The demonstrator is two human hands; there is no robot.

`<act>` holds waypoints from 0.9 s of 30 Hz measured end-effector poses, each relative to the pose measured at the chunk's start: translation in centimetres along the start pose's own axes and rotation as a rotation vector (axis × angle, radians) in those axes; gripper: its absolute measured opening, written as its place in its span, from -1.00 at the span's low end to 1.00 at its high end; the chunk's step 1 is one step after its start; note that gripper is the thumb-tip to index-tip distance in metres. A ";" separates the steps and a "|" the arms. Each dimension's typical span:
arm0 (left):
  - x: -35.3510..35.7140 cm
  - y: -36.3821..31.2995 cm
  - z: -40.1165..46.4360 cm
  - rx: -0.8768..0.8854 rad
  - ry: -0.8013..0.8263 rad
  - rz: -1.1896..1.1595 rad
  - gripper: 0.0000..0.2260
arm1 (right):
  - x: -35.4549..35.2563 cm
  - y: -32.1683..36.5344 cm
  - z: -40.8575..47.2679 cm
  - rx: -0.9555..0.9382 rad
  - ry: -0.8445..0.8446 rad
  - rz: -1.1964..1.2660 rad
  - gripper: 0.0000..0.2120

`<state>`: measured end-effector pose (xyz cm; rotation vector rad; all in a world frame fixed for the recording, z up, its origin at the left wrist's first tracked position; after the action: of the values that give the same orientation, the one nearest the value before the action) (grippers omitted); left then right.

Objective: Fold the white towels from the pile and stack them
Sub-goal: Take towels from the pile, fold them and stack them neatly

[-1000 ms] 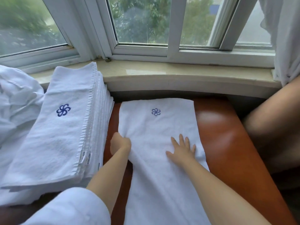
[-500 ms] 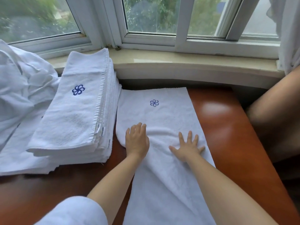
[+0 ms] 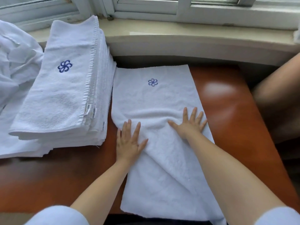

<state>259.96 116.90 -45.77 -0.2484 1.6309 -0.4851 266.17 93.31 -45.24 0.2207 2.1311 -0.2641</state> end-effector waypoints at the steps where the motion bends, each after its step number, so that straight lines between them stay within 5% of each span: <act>1: -0.2 -0.3 -0.5 0.034 -0.036 0.016 -0.33 | 0.4 0.1 -0.4 -0.007 -0.040 0.004 -0.07; 7: -0.5 -0.3 -4.5 0.133 -0.111 0.079 -0.45 | 4.4 1.2 -4.0 -0.045 -0.233 0.006 -0.27; 11: -1.8 -0.8 -3.9 0.254 -0.191 0.150 -0.68 | 3.4 0.6 -3.9 -0.087 -0.308 -0.091 -0.31; 14: -3.7 -2.0 0.6 0.177 -0.119 0.107 -0.92 | 0.8 1.0 -3.1 -0.112 -0.422 -0.034 -0.54; 18: -4.9 -2.6 6.9 -0.024 0.087 -0.004 -0.76 | -2.5 2.8 -1.6 -0.301 -0.399 0.024 -0.67; 22: -6.3 -2.5 12.1 -0.179 0.108 -0.142 -0.71 | -5.3 5.5 0.5 -0.463 -0.345 -0.037 -0.63; 27: -6.1 -1.4 17.7 -0.235 0.119 -0.169 -0.62 | -7.2 9.3 4.1 -0.418 -0.262 -0.142 -0.52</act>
<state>278.02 115.40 -40.75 -0.5451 1.7932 -0.4419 275.77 100.72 -42.31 -0.2000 1.8915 0.0714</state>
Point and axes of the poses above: each hand's wrist, its own z-axis towards the middle knuckle, its own x-axis out of the palm, y = z × x, the point moved 3 cm from there along z, towards the middle knuckle, and after that the axes turned 13 degrees about -z, right-handed, at the moved point
